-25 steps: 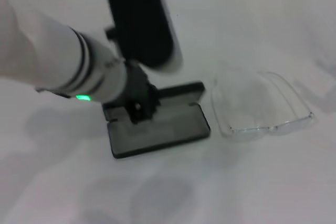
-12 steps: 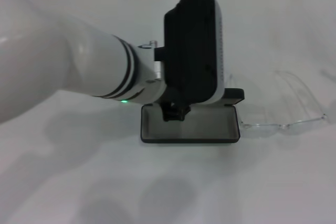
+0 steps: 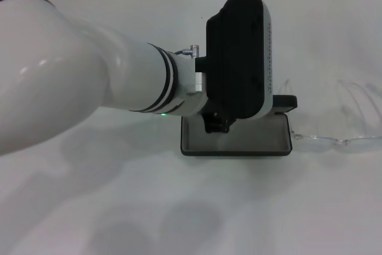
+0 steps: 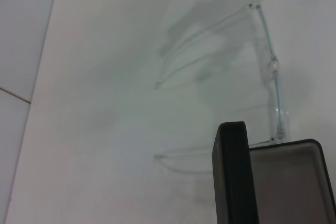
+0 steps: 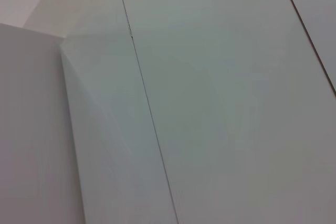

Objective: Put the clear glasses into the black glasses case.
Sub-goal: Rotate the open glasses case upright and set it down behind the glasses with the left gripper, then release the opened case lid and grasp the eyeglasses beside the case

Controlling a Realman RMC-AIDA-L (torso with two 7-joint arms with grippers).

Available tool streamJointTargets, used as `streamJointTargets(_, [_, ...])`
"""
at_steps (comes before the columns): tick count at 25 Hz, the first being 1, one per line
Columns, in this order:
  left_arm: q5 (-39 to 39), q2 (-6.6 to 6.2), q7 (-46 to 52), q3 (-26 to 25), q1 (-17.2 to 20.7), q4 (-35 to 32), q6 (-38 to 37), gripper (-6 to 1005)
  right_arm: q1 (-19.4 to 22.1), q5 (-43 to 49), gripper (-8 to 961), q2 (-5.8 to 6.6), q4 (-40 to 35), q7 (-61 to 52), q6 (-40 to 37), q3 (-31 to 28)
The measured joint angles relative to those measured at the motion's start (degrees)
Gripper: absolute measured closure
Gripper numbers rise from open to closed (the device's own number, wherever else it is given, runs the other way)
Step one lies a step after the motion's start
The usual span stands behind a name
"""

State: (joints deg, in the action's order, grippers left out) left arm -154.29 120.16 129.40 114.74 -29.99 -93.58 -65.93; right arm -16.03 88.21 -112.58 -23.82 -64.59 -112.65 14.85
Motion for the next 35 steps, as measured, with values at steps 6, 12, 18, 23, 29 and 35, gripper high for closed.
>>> streamJointTargets(6, [0.0,0.02,0.0,0.9,0.0,2.2,2.3,662,0.2,0.0,99,0.14,0.0,0.0,-0.7,0.0])
streamJointTargets(12, [-0.4,0.05,0.0,1.9,0.2,3.4,3.1,644,0.5,0.0,100,0.17,0.0,0.0,-1.3,0.0])
streamJointTargets(18, [-1.0,-0.01,-1.9,3.9,0.5,2.7,3.9,626,1.5,0.0,100,0.17,0.0,0.0,-1.7,0.0])
streamJointTargets(23, [-1.2,-0.04,-1.7,4.0,1.4,0.9,3.6,612,1.6,0.4,100,0.23,-0.2,0.0,-1.7,0.3])
streamJointTargets(29, [3.5,-0.12,-1.7,0.2,7.8,-11.8,3.5,605,-1.2,7.9,100,1.64,-11.0,-2.6,-1.8,11.6])
streamJointTargets(35, [19.8,-0.25,-3.4,-8.3,13.0,-16.3,4.6,609,-7.9,22.3,100,2.75,-27.7,-17.9,0.2,20.3])
